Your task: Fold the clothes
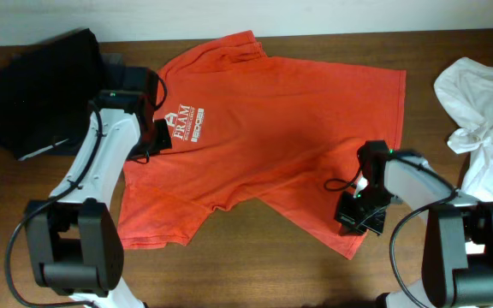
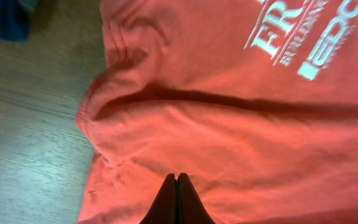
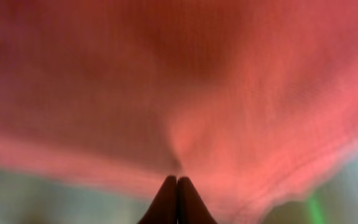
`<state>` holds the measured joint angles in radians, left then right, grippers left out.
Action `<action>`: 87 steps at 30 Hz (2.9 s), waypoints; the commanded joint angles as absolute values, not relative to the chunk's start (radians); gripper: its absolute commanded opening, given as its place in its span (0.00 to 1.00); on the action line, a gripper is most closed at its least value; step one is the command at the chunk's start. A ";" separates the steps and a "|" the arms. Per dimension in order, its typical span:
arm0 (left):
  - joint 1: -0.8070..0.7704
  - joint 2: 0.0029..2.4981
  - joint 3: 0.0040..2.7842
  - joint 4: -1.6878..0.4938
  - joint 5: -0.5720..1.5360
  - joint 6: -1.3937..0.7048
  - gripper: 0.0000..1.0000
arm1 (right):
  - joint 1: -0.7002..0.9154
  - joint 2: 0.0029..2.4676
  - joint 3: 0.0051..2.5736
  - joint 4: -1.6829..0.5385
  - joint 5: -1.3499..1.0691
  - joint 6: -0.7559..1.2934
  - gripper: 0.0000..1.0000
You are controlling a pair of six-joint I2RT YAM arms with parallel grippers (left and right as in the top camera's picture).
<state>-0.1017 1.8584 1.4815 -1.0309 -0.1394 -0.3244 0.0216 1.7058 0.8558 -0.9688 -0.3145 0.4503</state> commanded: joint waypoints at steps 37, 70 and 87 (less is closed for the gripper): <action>-0.115 1.225 1.047 -1.100 0.117 -0.393 0.00 | -0.629 1.706 1.000 -1.046 0.033 0.514 0.57; -0.100 1.236 0.958 -0.966 -0.007 -0.412 0.08 | -0.766 1.482 0.661 -0.727 0.080 0.637 0.47; -0.123 1.236 0.590 -0.971 0.150 -0.483 0.67 | -0.766 1.495 0.661 -0.717 0.078 0.649 0.04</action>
